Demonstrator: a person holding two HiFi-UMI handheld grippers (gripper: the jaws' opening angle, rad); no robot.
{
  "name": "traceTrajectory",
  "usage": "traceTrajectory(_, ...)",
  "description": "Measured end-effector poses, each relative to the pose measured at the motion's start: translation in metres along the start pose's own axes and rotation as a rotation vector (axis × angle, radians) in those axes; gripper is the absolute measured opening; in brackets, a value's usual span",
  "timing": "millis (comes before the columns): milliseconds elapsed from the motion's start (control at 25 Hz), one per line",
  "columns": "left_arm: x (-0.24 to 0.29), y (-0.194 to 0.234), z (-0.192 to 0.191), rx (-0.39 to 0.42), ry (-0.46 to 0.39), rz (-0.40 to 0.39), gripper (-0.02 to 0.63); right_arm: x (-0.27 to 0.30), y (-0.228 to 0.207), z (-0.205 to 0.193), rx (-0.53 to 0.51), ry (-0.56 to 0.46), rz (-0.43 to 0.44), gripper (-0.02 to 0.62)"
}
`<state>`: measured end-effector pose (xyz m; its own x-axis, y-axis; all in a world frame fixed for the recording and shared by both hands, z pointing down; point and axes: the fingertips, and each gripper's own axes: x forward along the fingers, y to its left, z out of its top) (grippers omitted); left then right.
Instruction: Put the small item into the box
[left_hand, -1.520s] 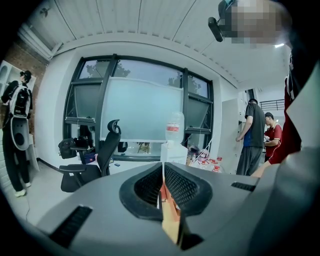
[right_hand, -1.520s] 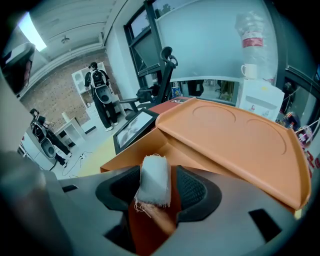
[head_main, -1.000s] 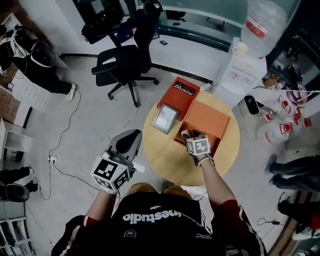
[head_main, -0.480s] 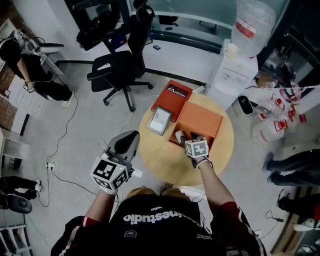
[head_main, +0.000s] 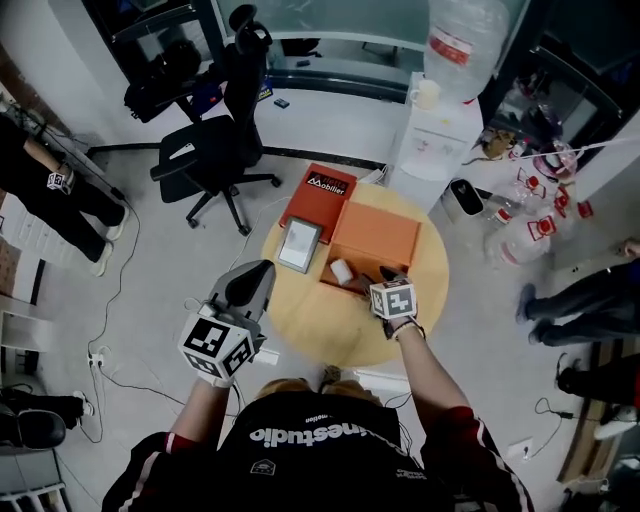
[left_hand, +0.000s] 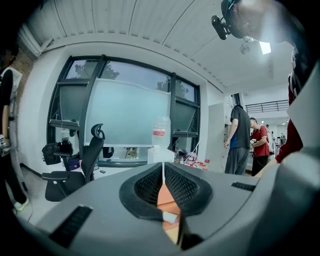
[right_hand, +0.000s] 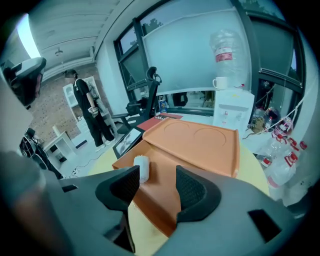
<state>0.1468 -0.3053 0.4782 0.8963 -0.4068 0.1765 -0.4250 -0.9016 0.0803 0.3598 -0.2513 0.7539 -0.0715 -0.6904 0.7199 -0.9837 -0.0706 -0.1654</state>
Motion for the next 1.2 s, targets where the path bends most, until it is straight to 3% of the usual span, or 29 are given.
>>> traceTrajectory(720, 0.01, -0.02, 0.005, -0.005, 0.011, -0.165, 0.028, -0.133, -0.006, -0.04, 0.273, -0.131, -0.223, 0.239)
traceTrajectory(1040, 0.007, -0.031, 0.017, -0.001, -0.014, -0.23, 0.028, -0.194, 0.012, -0.034, 0.28, -0.237, -0.279, 0.239)
traceTrajectory(1200, -0.001, -0.019, 0.032, 0.023, -0.033, -0.222, 0.028, -0.217, 0.02, -0.026, 0.269, -0.285, -0.313, 0.239)
